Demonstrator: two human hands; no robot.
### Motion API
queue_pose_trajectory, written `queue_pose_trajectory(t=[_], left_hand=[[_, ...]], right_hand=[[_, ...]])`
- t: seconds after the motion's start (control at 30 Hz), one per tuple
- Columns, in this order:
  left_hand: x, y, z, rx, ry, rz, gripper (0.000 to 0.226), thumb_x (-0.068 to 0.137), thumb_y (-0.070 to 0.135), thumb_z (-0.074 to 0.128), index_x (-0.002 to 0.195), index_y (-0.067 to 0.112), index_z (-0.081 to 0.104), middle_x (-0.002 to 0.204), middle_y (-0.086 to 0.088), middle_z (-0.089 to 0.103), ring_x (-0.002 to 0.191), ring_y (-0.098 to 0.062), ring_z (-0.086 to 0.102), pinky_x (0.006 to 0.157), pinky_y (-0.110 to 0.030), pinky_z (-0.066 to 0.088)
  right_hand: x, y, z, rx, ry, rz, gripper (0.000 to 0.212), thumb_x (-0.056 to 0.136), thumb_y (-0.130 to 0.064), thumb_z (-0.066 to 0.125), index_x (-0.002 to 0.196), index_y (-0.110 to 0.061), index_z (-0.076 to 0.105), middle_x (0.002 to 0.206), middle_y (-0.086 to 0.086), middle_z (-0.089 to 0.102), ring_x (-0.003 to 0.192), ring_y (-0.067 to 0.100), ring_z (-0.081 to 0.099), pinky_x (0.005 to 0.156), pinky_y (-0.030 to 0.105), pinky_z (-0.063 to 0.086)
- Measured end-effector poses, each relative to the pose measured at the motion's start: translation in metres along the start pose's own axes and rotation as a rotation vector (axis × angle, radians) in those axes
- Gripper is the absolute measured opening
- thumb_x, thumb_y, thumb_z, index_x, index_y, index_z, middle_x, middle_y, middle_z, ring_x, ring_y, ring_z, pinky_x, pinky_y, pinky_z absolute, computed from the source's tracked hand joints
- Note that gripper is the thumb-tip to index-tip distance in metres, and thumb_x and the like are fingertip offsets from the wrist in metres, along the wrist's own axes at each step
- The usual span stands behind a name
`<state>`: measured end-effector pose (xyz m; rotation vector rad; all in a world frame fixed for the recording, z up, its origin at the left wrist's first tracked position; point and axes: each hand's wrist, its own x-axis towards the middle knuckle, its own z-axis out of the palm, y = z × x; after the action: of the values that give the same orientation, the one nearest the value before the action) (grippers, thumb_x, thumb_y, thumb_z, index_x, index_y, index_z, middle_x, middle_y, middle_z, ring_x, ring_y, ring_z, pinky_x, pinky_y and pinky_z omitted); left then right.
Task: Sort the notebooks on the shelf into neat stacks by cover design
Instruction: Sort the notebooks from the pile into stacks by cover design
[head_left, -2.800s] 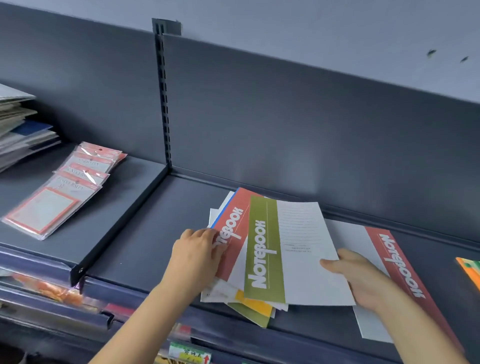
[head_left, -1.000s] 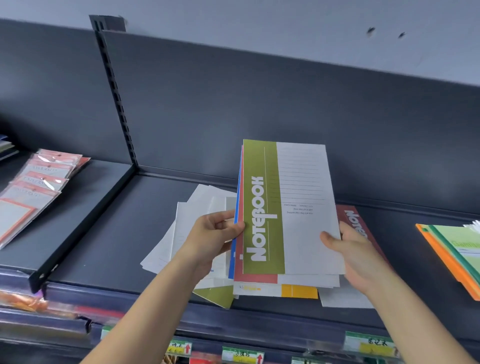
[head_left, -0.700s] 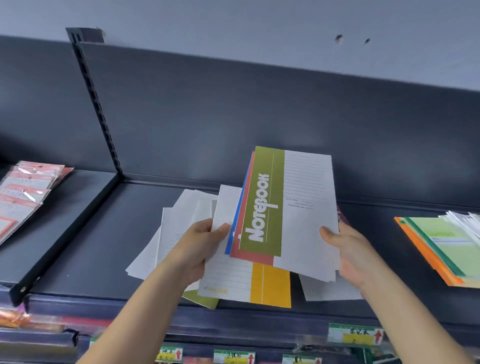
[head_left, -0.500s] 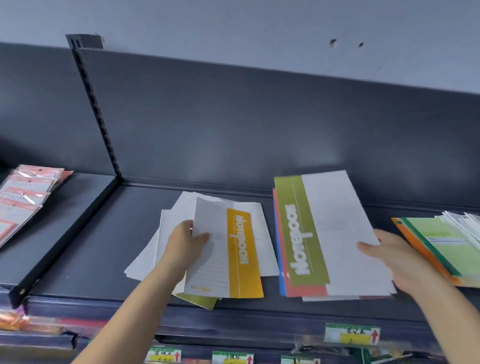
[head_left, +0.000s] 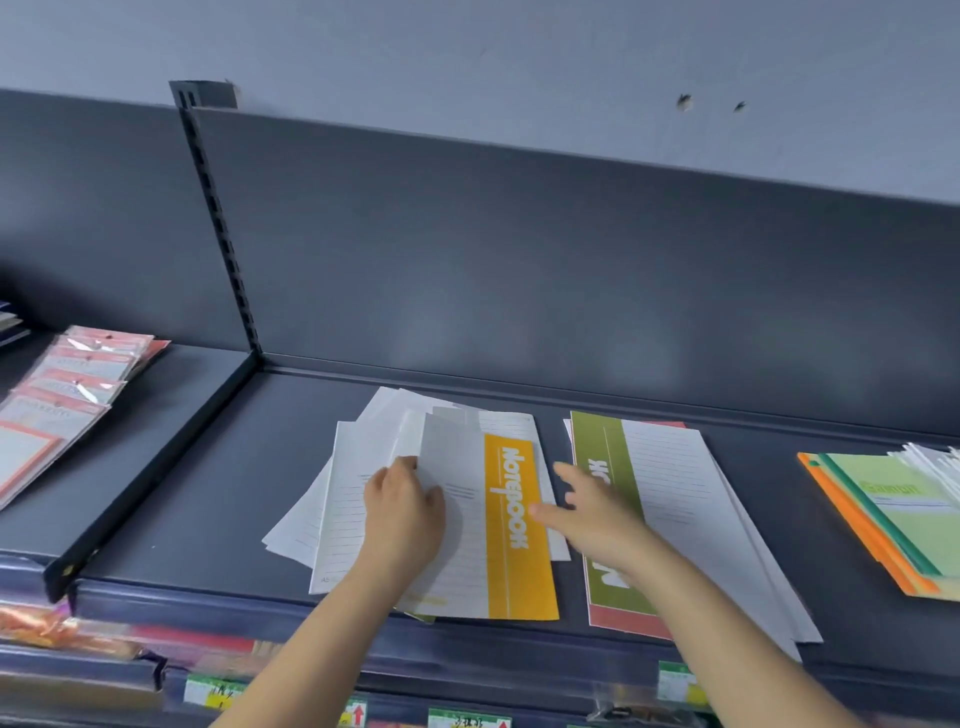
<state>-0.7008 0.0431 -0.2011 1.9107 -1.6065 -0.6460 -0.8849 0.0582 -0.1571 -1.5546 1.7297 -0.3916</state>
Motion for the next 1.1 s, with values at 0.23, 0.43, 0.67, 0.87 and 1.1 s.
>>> queue_pose_trajectory(t=[0.23, 0.43, 0.67, 0.87, 1.1], left_hand=[[0.003, -0.01, 0.002, -0.04, 0.075, -0.021, 0.029, 0.099, 0.018, 0.043, 0.122, 0.001, 0.045, 0.126, -0.01, 0.052, 0.119, -0.029, 0.039, 0.092, -0.03, 0.03], [0.0, -0.012, -0.002, -0.131, 0.162, 0.058, 0.026, 0.097, 0.026, 0.049, 0.117, 0.011, 0.054, 0.12, 0.002, 0.057, 0.115, -0.022, 0.042, 0.092, -0.029, 0.034], [0.01, -0.04, -0.041, -0.137, 0.142, -0.008, 0.031, 0.101, 0.023, 0.037, 0.078, 0.017, 0.056, 0.082, -0.006, 0.063, 0.088, -0.034, 0.05, 0.066, -0.033, 0.037], [0.016, -0.037, -0.05, -0.299, -0.138, -0.202, 0.041, 0.094, 0.036, 0.054, 0.128, 0.013, 0.054, 0.123, 0.0, 0.063, 0.107, -0.017, 0.059, 0.079, -0.021, 0.042], [0.026, -0.066, -0.066, -0.098, -0.055, -0.146, 0.031, 0.093, 0.026, 0.054, 0.121, 0.015, 0.06, 0.117, 0.0, 0.064, 0.113, -0.026, 0.054, 0.088, -0.031, 0.042]], right_hand=[[0.045, -0.021, 0.038, 0.218, 0.142, 0.168, 0.093, 0.07, -0.025, 0.083, 0.141, -0.009, 0.026, 0.128, 0.008, 0.054, 0.113, 0.025, 0.057, 0.087, 0.04, 0.053], [0.058, -0.015, 0.046, 0.306, 0.158, 0.196, 0.034, 0.073, -0.009, 0.08, 0.099, -0.014, 0.059, 0.092, 0.005, 0.067, 0.082, 0.021, 0.065, 0.071, 0.036, 0.055], [0.056, -0.008, 0.029, 0.248, 0.194, 0.225, 0.047, 0.077, -0.009, 0.077, 0.113, -0.01, 0.046, 0.108, 0.009, 0.06, 0.096, 0.027, 0.061, 0.072, 0.036, 0.052], [0.056, -0.023, 0.035, 0.499, 0.048, 0.267, 0.046, 0.079, -0.004, 0.073, 0.115, -0.008, 0.046, 0.104, 0.015, 0.064, 0.089, 0.03, 0.066, 0.073, 0.045, 0.056], [0.058, -0.017, 0.033, 0.567, 0.093, 0.231, 0.056, 0.08, 0.002, 0.071, 0.128, -0.008, 0.045, 0.106, 0.014, 0.066, 0.088, 0.03, 0.066, 0.067, 0.041, 0.055]])
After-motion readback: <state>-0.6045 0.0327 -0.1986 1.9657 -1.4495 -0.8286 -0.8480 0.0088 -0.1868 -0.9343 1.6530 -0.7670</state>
